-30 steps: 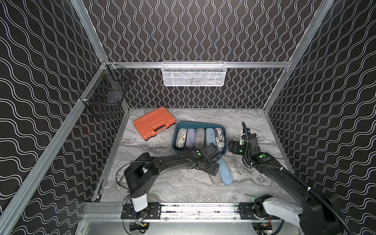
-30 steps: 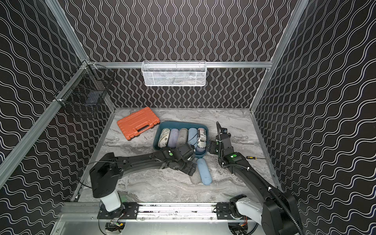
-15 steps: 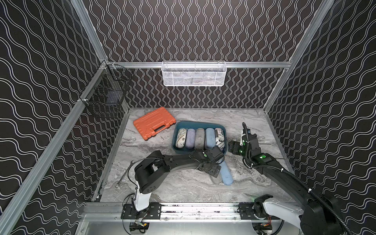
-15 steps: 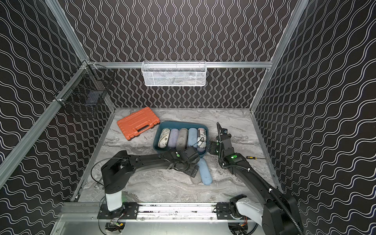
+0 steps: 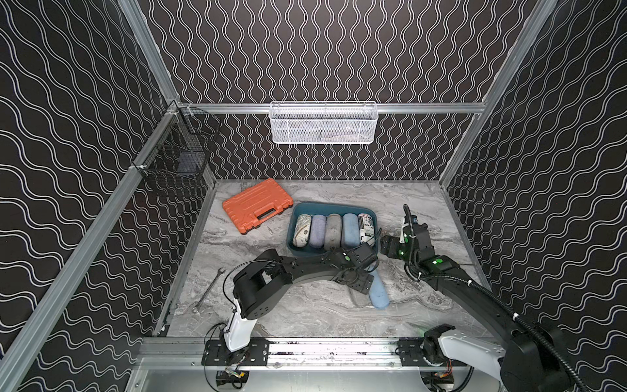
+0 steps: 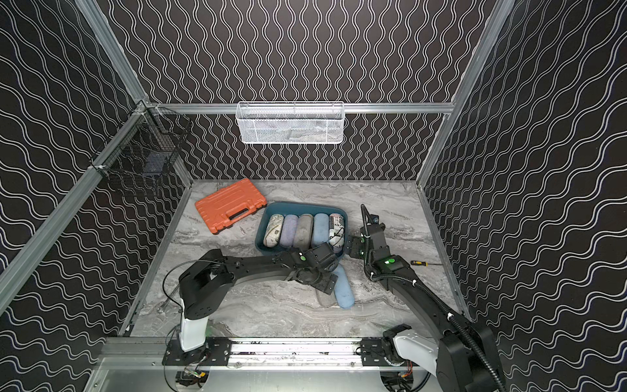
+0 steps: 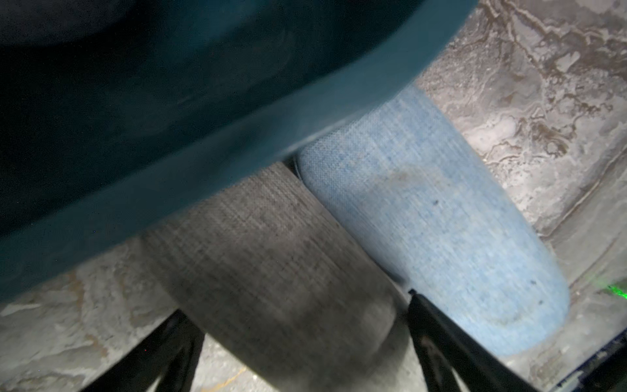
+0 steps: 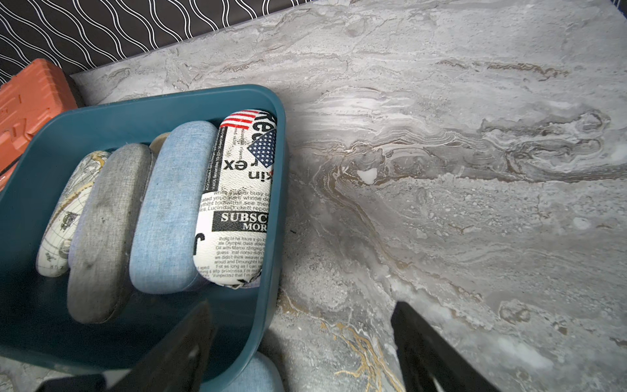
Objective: Put the glasses cases into the storage boxes
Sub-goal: Pick up the glasses case at the center of the board.
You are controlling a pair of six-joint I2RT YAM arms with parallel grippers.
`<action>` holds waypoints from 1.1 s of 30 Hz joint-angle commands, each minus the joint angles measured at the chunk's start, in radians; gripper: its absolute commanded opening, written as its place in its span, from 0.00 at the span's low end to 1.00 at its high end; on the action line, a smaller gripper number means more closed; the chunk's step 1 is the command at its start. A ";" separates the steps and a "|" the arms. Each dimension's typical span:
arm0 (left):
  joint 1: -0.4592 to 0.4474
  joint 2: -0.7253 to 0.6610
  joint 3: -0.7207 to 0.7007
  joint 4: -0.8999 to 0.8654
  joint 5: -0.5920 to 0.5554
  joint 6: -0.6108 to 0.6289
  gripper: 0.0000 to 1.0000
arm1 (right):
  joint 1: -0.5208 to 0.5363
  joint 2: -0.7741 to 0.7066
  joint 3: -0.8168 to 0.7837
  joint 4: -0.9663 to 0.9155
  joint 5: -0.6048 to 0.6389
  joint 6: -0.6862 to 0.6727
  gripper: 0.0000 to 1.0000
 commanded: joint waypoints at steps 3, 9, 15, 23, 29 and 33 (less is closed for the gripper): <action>-0.001 0.017 -0.014 -0.012 -0.012 0.006 0.94 | -0.001 0.000 -0.002 0.032 0.012 0.010 0.84; -0.001 0.000 -0.074 -0.005 -0.026 0.010 0.89 | 0.000 0.003 -0.002 0.034 0.011 0.011 0.84; -0.001 -0.040 -0.127 -0.003 -0.034 0.005 0.71 | 0.000 0.005 -0.001 0.032 0.009 0.009 0.84; -0.029 -0.168 -0.162 -0.057 -0.077 0.010 0.64 | -0.001 0.005 0.001 0.030 0.015 0.010 0.84; -0.035 -0.297 -0.198 -0.117 -0.117 0.012 0.60 | 0.000 0.011 0.003 0.032 0.017 0.010 0.84; -0.035 -0.376 -0.209 -0.157 -0.133 0.015 0.60 | -0.001 0.014 0.005 0.031 0.019 0.010 0.84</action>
